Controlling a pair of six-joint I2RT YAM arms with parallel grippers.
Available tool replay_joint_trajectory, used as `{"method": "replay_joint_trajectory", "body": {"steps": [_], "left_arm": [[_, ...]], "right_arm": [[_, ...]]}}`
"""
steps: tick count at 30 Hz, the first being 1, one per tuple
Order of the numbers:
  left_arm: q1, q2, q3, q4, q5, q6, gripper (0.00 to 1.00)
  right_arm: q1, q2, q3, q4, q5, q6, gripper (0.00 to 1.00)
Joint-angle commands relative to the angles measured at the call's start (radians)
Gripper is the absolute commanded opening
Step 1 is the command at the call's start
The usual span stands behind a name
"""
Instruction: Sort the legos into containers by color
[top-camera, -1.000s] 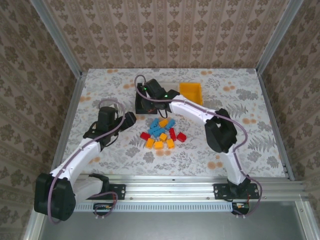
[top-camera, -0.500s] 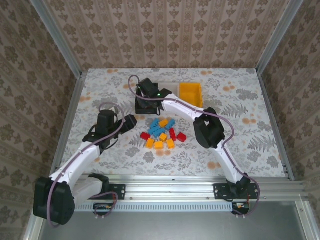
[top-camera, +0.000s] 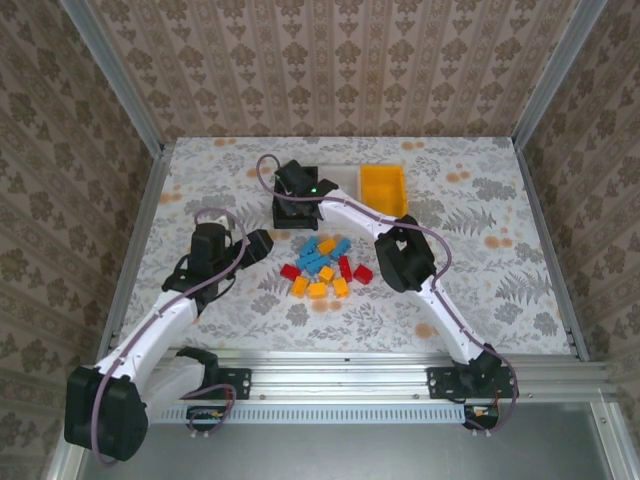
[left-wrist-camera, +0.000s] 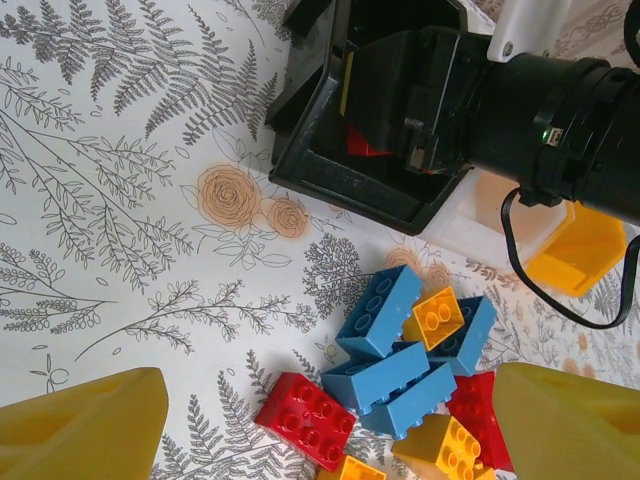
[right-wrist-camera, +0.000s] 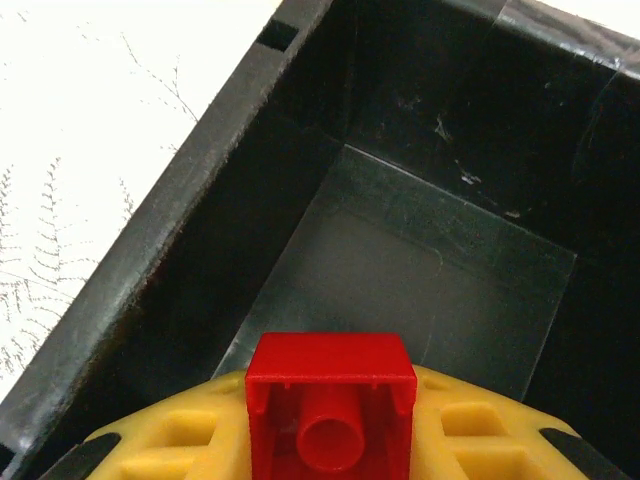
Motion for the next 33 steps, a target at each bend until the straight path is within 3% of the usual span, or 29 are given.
{"method": "replay_joint_trajectory", "body": {"steps": [1,8,21,26,29,33], "left_arm": [[0.005,-0.011,-0.005,0.011,-0.008,0.009,0.87],[0.005,-0.003,-0.003,0.010,-0.008,0.005,0.87],[0.006,-0.072,-0.001,-0.035,-0.014,0.009,0.88],[-0.009,-0.076,-0.024,0.011,0.006,-0.010,0.88],[-0.037,-0.057,-0.042,0.045,0.002,-0.008,0.88],[-0.062,-0.012,-0.038,0.071,-0.007,0.003,0.88]], "right_arm": [[-0.002,0.019,0.033,-0.044,0.022,-0.017,0.32],[0.004,0.004,0.032,-0.057,0.013,-0.016,0.41],[0.026,-0.127,0.011,-0.093,0.000,-0.013,0.43],[0.043,-0.297,-0.127,-0.077,-0.010,-0.005,0.44],[0.043,-0.423,-0.323,0.024,-0.019,0.010,0.45],[0.042,-0.363,-0.340,0.037,-0.051,0.030,0.43]]}}
